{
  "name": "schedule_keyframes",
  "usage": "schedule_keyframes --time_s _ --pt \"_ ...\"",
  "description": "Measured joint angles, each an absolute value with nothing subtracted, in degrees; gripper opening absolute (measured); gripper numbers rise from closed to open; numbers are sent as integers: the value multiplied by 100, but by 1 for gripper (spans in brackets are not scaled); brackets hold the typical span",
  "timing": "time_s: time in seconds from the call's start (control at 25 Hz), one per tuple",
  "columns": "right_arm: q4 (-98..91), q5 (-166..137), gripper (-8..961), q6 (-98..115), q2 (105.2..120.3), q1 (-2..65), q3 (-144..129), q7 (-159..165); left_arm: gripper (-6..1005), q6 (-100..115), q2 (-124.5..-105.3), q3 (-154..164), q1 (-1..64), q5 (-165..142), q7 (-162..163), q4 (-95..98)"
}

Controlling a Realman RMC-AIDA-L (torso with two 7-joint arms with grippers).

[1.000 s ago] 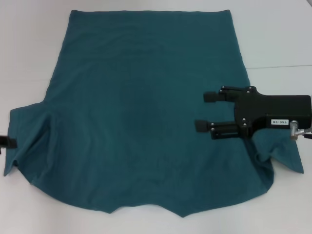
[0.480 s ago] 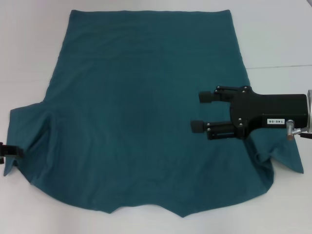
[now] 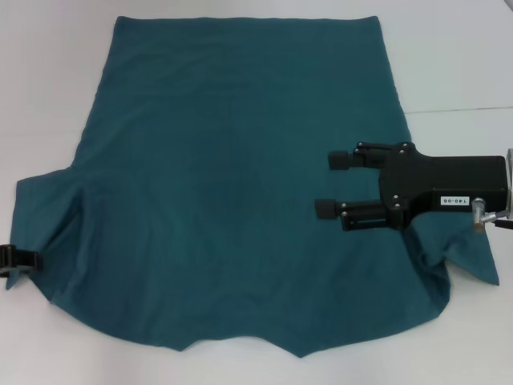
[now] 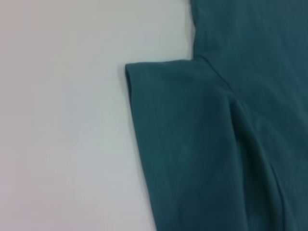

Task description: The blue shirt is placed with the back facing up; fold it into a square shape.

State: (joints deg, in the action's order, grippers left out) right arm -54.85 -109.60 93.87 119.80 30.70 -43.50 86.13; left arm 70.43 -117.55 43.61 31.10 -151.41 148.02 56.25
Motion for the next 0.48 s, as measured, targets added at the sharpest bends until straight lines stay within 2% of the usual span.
schedule_keyframes --time_s 0.48 --pt "-5462 -10960 882 9395 11988 3085 -4350 8613 555 7064 -11794 4369 3105 -15326 14780 5680"
